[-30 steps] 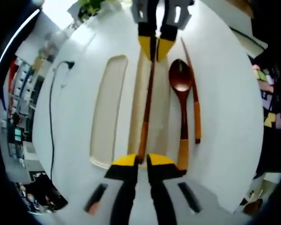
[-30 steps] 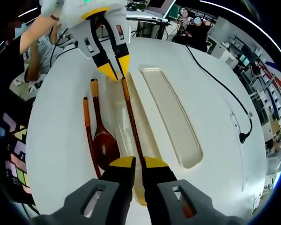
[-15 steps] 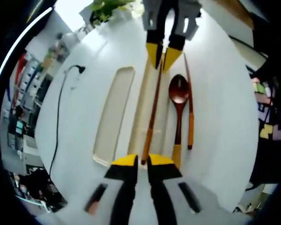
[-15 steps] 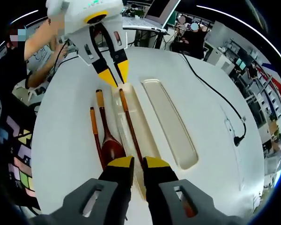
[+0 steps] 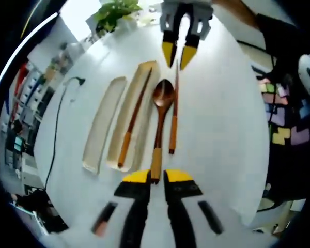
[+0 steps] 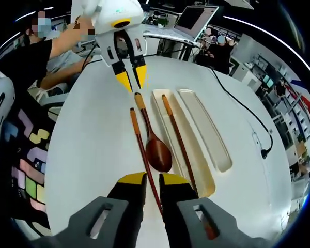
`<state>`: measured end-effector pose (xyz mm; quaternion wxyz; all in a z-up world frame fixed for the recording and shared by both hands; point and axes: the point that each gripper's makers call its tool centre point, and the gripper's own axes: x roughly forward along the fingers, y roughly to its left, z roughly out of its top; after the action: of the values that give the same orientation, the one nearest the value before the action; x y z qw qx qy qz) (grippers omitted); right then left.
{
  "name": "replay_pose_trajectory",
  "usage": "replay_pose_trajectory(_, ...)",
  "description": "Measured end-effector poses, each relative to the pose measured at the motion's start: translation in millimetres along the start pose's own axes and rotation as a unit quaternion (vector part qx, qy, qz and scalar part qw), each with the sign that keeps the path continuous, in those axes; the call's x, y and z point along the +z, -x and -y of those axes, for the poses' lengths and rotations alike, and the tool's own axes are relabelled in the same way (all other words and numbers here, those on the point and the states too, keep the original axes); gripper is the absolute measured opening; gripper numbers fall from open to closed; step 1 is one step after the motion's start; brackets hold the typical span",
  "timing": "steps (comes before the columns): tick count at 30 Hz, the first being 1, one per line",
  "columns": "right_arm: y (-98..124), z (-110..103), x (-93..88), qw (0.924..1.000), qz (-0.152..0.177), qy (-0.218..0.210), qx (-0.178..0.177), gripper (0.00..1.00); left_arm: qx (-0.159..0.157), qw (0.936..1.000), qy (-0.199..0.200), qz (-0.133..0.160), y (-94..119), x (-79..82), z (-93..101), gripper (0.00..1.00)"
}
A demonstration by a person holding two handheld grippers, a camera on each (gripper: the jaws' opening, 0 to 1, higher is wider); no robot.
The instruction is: Arrange the utensils inside the cutlery case until each visible utensil rests in its matching compartment.
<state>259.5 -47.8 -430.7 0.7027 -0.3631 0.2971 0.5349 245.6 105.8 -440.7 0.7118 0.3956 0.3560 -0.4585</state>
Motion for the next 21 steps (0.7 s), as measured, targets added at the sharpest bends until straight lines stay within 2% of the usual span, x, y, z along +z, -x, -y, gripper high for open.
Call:
replay_pose_trajectory(6, 4, -7, -13.5, 1.0, 0.0, -0.008, -0.003, 0.11, -0.004, 0.9998, -0.014, 0.015, -7, 5.1, 15.0, 0.11)
replay_pose_trajectory(15, 4, -16, -39.5, 0.9994, -0.005, -0.034, -0.003, 0.13, -0.012, 0.9992, -0.008, 0.036, -11, 8.8, 24.8, 0.12)
replay_pose_trajectory(21, 3, -17, -49.4, 0.9991, -0.003, -0.041, -0.007, 0.14, -0.008, 0.9985, -0.002, 0.055, -14, 12.5, 27.9, 0.15)
